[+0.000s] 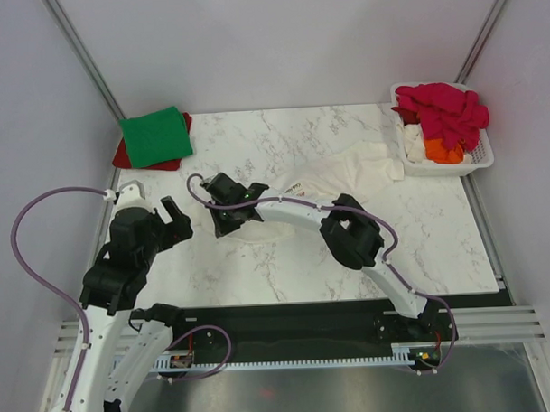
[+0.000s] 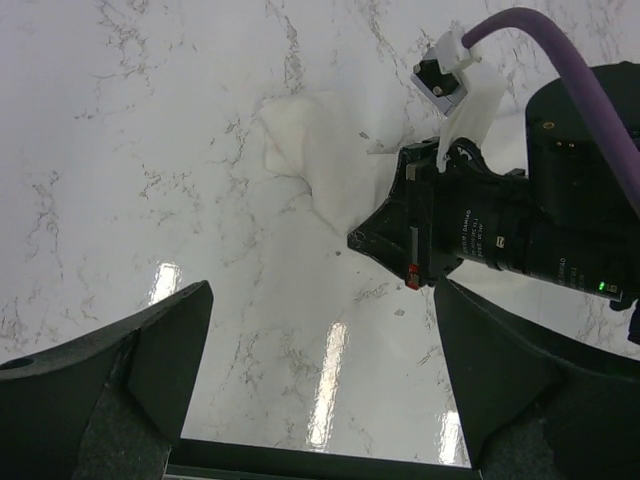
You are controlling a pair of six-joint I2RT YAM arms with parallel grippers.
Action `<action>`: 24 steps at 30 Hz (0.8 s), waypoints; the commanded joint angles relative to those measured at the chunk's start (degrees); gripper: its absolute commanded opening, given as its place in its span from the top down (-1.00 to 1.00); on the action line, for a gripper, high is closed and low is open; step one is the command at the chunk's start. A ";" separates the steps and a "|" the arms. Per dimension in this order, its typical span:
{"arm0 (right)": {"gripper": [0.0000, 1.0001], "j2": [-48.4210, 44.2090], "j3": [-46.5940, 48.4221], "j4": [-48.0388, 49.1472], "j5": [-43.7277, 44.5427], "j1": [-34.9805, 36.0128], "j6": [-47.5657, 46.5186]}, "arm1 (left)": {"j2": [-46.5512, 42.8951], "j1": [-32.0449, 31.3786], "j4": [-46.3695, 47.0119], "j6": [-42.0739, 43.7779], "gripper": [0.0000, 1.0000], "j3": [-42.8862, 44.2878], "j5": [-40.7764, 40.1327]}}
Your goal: Fold and stack the t-shirts
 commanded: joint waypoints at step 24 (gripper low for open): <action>1.00 -76.93 -48.29 -31.68 50.25 -12.56 19.54 | -0.24 0.35 2.95 -1.51 -0.85 0.77 9.32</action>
